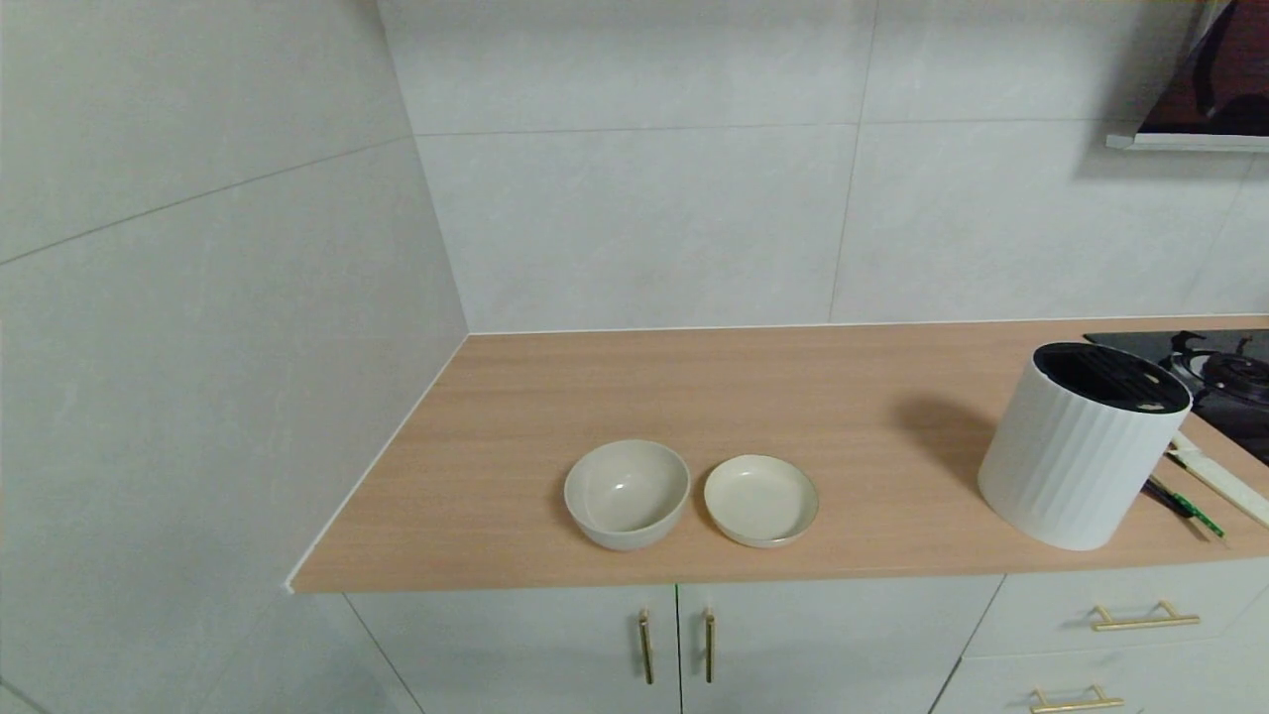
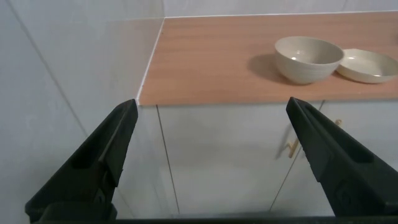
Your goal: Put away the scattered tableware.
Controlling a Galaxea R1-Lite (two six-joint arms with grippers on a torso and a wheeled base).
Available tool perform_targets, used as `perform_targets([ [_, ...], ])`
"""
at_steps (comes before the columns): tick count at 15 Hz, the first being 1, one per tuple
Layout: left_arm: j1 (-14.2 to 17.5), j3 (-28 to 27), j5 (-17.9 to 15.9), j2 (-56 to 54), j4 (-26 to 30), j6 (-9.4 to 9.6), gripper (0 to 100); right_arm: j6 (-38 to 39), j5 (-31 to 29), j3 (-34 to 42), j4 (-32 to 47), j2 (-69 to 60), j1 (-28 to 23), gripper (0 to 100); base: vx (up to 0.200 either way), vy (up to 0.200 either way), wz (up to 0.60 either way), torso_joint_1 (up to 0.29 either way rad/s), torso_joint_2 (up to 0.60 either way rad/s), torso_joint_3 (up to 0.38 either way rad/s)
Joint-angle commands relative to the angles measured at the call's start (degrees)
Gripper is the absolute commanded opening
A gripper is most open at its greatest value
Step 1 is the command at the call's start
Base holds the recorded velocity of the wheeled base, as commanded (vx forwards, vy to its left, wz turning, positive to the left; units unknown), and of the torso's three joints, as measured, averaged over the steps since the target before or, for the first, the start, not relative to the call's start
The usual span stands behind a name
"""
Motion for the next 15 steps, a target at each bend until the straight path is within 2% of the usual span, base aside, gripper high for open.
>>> perform_targets([
  [1, 0.1, 0.0, 0.0, 0.0, 0.0, -0.01, 100, 0.0, 0.0, 0.0, 0.0, 0.1, 0.0, 100, 0.0, 0.0, 0.0, 0.0, 0.0, 0.0],
  [7, 0.1, 0.0, 0.0, 0.0, 0.0, -0.01, 100, 0.1, 0.0, 0.0, 0.0, 0.1, 0.0, 100, 0.0, 0.0, 0.0, -0.026, 0.05, 0.031],
  [15, 0.1, 0.0, 0.0, 0.0, -0.1, -0.01, 100, 0.1, 0.0, 0.0, -0.1, 0.1, 0.0, 100, 0.0, 0.0, 0.0, -0.218, 0.48, 0.259],
])
